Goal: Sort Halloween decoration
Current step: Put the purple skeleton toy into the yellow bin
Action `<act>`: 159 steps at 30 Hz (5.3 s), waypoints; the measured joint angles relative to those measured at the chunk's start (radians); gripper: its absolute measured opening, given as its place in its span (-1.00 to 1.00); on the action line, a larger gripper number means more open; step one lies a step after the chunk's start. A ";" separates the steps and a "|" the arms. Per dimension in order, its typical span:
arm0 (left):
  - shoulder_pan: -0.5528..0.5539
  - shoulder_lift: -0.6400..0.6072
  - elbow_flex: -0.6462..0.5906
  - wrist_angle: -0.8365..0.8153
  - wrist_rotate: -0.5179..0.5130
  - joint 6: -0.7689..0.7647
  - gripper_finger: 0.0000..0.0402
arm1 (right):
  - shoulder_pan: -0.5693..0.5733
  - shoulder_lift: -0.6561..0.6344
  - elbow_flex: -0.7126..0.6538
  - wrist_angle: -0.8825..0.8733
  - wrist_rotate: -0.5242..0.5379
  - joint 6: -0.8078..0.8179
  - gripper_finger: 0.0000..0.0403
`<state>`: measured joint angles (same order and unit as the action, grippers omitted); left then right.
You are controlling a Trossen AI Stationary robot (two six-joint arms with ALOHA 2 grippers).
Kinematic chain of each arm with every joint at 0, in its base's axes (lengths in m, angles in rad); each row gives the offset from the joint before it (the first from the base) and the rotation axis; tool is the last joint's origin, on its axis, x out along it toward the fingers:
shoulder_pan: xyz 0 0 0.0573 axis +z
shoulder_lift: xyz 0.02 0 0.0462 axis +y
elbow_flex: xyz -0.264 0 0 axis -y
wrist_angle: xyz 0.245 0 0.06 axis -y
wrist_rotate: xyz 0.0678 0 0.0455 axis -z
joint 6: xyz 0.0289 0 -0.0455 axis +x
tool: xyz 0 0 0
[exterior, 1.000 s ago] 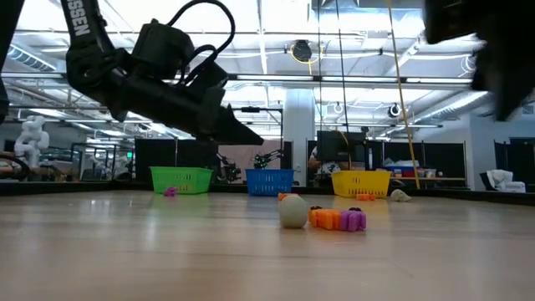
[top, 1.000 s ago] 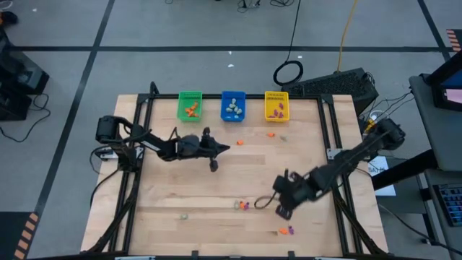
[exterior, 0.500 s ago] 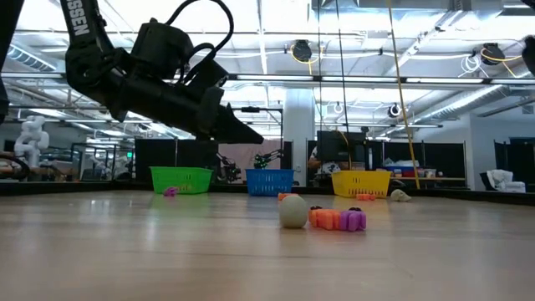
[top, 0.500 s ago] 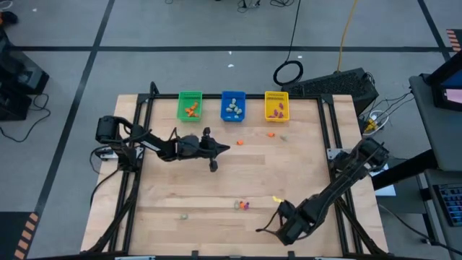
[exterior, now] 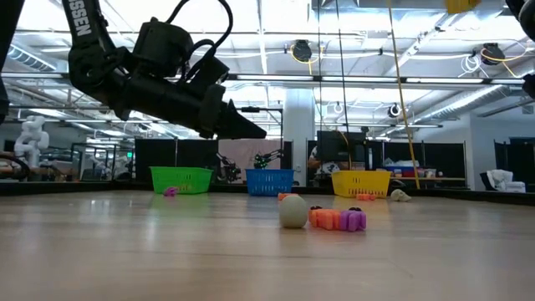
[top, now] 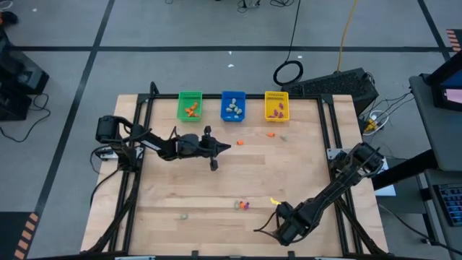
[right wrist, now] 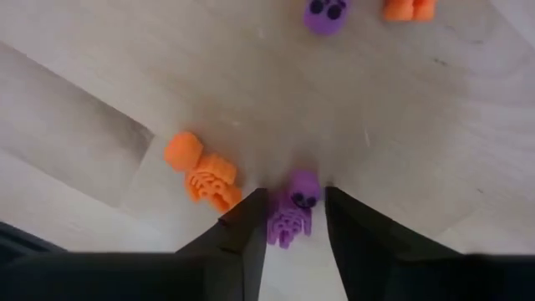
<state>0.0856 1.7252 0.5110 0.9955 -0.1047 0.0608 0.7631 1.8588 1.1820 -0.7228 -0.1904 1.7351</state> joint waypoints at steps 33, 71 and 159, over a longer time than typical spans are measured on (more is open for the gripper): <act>0.000 0.000 0.000 0.012 0.000 0.002 -1.00 | -0.005 -0.173 -0.003 -0.079 0.199 -0.194 -1.00; 0.000 0.000 0.000 0.009 0.000 0.005 -1.00 | -0.093 -0.006 -0.001 0.034 0.250 -1.072 -0.28; 0.000 0.001 0.000 0.009 0.000 0.007 -1.00 | -0.126 0.081 0.161 -0.184 0.346 -0.692 -0.98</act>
<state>0.0859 1.7260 0.5114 1.0042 -0.1051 0.0677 0.6369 1.9395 1.3427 -0.9072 0.1557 1.0430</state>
